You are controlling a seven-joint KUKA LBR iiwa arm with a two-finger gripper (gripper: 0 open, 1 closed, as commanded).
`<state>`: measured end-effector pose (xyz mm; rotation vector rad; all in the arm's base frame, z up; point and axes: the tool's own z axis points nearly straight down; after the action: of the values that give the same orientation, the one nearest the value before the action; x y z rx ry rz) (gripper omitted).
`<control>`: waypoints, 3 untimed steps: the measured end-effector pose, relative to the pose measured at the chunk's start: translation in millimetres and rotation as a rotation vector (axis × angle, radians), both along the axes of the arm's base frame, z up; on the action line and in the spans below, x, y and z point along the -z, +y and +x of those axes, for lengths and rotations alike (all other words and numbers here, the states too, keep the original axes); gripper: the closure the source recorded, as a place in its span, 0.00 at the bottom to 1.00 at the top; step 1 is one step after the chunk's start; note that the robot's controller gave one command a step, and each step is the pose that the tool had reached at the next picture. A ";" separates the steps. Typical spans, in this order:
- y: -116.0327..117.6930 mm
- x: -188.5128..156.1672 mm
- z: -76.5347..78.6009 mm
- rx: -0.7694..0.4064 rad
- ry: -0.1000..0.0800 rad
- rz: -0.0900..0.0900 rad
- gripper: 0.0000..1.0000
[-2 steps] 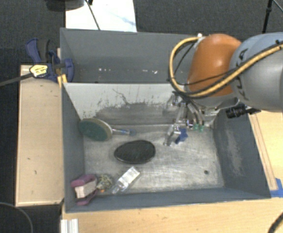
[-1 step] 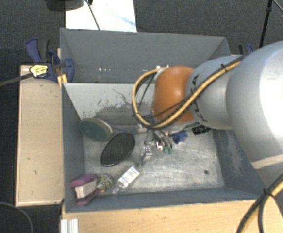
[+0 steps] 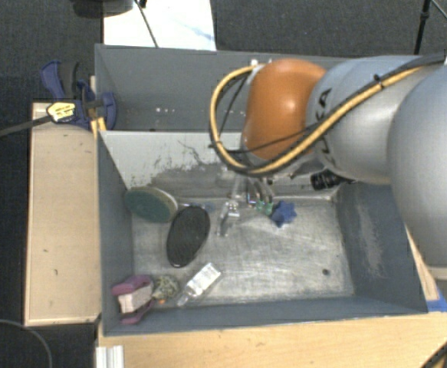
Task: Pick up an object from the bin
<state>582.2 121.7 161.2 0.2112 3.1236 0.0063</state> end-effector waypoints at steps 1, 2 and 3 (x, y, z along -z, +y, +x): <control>68.1 80.1 1.1 0.041 0.017 0.000 0.00; 65.9 76.7 2.8 0.040 0.011 0.001 1.00; 65.4 77.3 3.3 0.039 0.008 0.000 0.00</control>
Offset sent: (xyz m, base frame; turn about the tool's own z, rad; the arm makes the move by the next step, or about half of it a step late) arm 0.0011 0.0634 -0.0823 0.0473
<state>585.4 187.1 83.9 0.2730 3.1269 0.0055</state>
